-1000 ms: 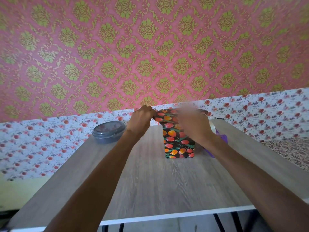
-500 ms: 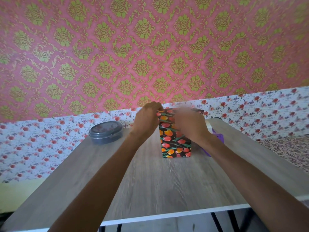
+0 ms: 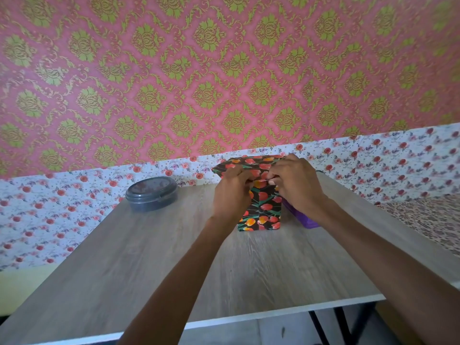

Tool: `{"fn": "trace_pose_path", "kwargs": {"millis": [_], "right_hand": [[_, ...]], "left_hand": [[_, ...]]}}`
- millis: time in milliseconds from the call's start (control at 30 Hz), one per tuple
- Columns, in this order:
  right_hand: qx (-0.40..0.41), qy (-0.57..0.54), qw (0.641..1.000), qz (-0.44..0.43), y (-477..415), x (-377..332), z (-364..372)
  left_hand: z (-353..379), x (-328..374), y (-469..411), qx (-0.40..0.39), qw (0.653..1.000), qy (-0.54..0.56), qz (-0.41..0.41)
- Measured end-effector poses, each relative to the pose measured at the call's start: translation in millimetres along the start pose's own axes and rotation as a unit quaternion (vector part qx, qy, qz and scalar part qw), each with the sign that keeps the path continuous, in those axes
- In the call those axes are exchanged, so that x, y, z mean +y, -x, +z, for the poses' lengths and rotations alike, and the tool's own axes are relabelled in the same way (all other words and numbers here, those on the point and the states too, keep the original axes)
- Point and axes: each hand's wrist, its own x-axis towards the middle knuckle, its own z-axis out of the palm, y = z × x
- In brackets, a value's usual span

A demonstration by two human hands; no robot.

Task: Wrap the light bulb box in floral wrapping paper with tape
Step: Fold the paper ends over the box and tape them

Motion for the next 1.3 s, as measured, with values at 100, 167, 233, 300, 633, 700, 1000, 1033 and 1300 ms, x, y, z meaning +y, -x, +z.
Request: {"fn": "trace_pose_path", "kwargs": {"millis": [100,167,233,300,633,700,1000,1033,1300], "right_hand": [[0.021,0.006,1.0,0.015,0,-4,3],[0.026,-0.006,0.999,0.032,3,-3,6],[0.029,-0.026,0.999,0.029,8,3,8],[0.035,-0.08,0.996,0.019,16,11,7],[-0.117,-0.062,0.919,0.373,66,98,29],[-0.172,-0.114,0.879,0.431,58,102,30],[-0.283,-0.39,0.621,0.618,12,109,1],[-0.281,-0.402,0.6,0.632,11,108,1],[-0.229,-0.466,0.532,0.669,12,101,5]], "left_hand": [[3,9,9,0.018,0.999,-0.033,0.026],[8,11,13,0.037,0.997,-0.06,0.038],[13,11,14,0.065,0.995,-0.073,0.037],[17,14,12,0.087,0.993,-0.075,0.037],[23,25,32,0.139,0.988,-0.051,0.041],[24,26,38,0.156,0.986,-0.049,0.044],[19,28,45,0.173,0.982,-0.055,0.051],[19,28,44,0.17,0.983,-0.054,0.051],[20,23,42,0.146,0.987,-0.042,0.05]]}}
